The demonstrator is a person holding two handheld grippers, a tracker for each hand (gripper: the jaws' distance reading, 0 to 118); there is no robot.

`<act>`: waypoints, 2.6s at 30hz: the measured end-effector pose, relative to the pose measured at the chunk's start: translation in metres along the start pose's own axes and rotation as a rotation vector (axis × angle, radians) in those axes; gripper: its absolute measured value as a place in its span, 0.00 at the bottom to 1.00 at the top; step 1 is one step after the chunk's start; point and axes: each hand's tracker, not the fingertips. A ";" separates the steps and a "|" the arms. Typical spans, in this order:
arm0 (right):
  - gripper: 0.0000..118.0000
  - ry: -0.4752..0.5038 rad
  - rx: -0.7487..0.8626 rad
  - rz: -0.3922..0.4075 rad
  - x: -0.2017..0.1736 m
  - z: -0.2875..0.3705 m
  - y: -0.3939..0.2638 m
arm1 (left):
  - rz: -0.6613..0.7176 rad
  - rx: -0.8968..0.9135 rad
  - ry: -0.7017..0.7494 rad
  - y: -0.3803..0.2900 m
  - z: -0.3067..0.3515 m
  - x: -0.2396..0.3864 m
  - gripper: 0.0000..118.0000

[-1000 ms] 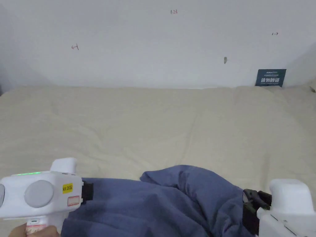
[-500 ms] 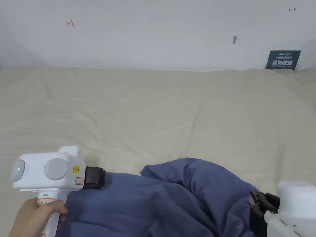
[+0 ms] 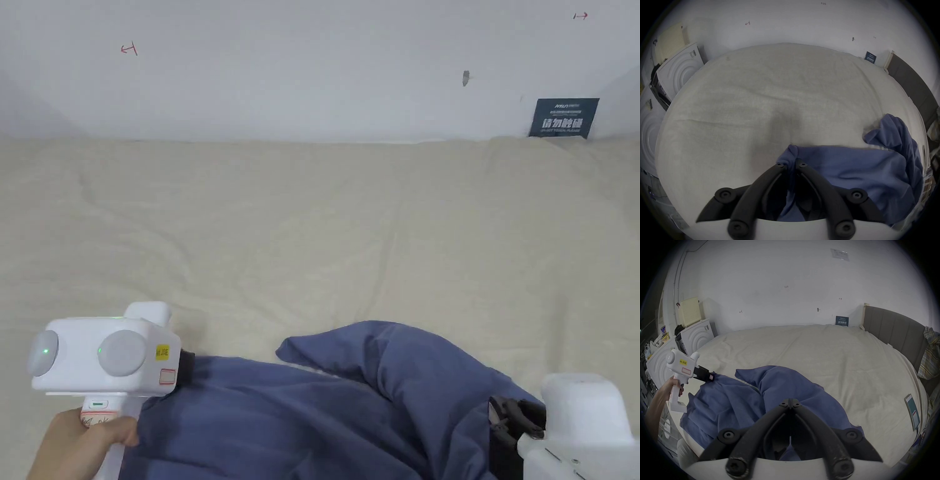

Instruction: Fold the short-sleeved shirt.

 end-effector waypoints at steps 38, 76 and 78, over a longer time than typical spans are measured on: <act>0.36 0.108 -0.522 0.184 -0.009 -0.227 0.094 | -0.012 0.150 0.013 -0.001 0.063 -0.002 0.06; 0.03 0.045 0.106 -0.207 0.149 0.044 0.370 | -0.054 0.664 0.105 0.161 0.309 0.014 0.06; 0.03 0.046 0.143 -0.244 0.148 0.040 0.395 | -0.047 0.701 0.117 0.188 0.315 0.013 0.06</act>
